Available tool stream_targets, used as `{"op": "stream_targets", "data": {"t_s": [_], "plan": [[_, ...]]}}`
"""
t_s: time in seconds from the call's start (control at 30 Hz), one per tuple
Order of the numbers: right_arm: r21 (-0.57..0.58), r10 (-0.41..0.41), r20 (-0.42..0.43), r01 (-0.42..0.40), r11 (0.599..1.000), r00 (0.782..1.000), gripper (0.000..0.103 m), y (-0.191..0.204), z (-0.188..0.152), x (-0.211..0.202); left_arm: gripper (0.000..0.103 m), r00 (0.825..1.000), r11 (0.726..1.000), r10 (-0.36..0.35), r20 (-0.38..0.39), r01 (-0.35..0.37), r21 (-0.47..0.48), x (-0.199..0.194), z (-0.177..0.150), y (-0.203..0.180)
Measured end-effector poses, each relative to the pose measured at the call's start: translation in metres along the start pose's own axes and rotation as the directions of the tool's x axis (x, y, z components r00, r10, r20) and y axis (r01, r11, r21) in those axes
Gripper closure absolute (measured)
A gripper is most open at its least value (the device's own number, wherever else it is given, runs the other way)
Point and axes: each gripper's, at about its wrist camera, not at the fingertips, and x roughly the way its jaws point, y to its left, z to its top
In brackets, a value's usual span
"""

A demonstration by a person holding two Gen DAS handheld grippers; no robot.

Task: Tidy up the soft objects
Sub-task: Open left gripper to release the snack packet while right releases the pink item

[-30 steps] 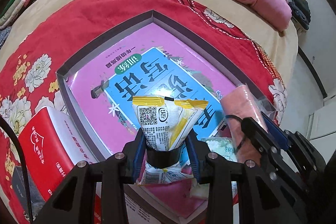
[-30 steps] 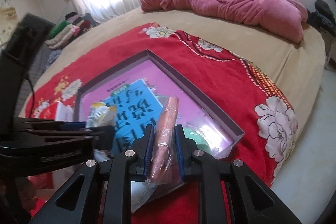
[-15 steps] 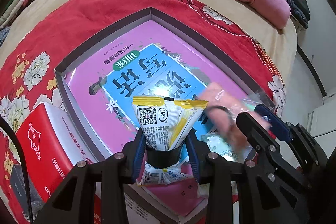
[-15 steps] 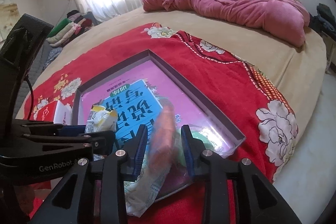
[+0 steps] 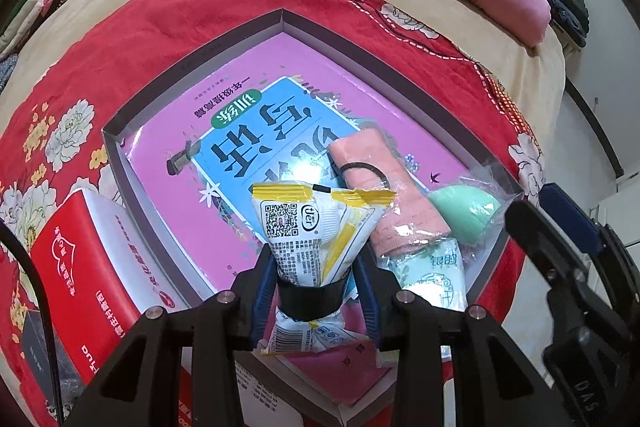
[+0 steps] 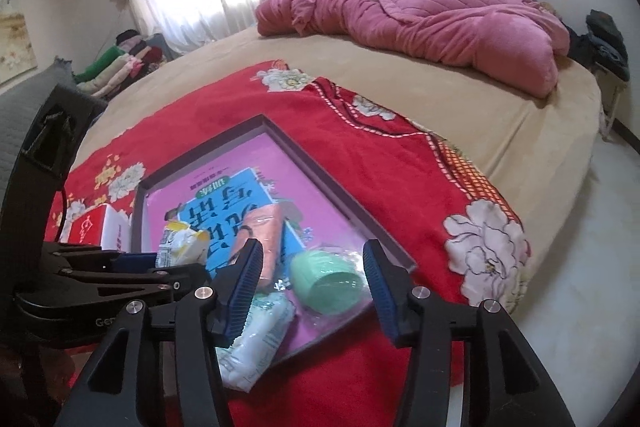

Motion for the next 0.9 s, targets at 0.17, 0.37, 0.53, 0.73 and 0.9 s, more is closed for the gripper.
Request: {"op": "stream_targets", "data": {"t_s": [0.17,0.37,0.53,0.73,0.9], "plan": [[0.020,0.003,-0.004,-0.003,1.000,1.000,0.048,-0.003,0.001,-0.004,0.064,1.000,1.000,0.001,0.001,-0.001,-0.002,0.001,-0.001,0.000],[0.020,0.006,-0.001,-0.006,1.000,1.000,0.048,-0.002,0.000,-0.009,0.051,1.000,1.000,0.010,0.013,-0.010,0.010,-0.004,-0.001,-0.002],[0.028,0.001,0.003,-0.001,1.000,1.000,0.046,-0.003,0.001,-0.012,0.051,1.000,1.000,0.012,0.017,-0.012,0.014,-0.007,-0.003,-0.004],[0.027,-0.009,-0.001,0.009,1.000,1.000,0.042,-0.003,0.001,-0.016,0.041,0.999,1.000,0.016,0.034,-0.017,0.016,-0.018,-0.007,-0.004],[0.018,-0.028,0.000,0.028,0.999,1.000,0.033,-0.001,0.001,-0.021,0.037,0.998,1.000,0.027,0.052,-0.028,0.012,-0.029,-0.013,-0.004]]}}
